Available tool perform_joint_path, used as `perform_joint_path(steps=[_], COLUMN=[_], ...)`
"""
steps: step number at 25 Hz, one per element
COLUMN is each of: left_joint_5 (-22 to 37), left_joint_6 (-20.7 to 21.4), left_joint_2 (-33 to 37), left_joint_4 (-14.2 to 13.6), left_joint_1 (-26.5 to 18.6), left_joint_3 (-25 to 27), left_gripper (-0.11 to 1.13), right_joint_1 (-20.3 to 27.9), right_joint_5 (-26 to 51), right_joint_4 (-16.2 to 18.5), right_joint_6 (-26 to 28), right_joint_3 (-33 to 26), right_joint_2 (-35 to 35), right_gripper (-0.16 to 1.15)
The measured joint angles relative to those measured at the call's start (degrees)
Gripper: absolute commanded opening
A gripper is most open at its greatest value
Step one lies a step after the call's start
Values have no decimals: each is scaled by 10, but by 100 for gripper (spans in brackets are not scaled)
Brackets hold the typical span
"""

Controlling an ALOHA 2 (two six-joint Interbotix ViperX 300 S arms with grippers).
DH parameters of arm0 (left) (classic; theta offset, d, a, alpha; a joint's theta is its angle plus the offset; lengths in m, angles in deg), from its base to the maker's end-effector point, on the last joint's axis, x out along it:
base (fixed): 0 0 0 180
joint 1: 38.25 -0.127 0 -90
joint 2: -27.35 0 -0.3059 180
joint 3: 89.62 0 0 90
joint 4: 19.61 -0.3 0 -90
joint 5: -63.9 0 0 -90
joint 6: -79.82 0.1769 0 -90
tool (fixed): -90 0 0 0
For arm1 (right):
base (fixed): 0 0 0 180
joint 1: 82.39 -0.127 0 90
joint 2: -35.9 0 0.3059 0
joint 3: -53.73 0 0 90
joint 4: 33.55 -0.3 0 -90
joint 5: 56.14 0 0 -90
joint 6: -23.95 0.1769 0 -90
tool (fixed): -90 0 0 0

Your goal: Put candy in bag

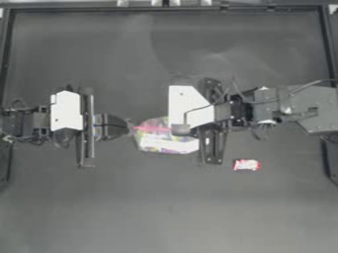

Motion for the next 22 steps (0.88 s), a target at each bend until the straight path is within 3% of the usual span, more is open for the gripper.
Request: perform_joint_path(steps=[22], left_joint_5=[-1], left_joint_6=[0], left_joint_2=[5], left_joint_4=[1], left_joint_1=[0], left_joint_3=[11], left_gripper=[2], right_joint_1=[-1], right_joint_5=[0], right_joint_4=[37], right_joint_6=[77], right_joint_3=[93], right_joint_2=[-88], right_gripper=[18])
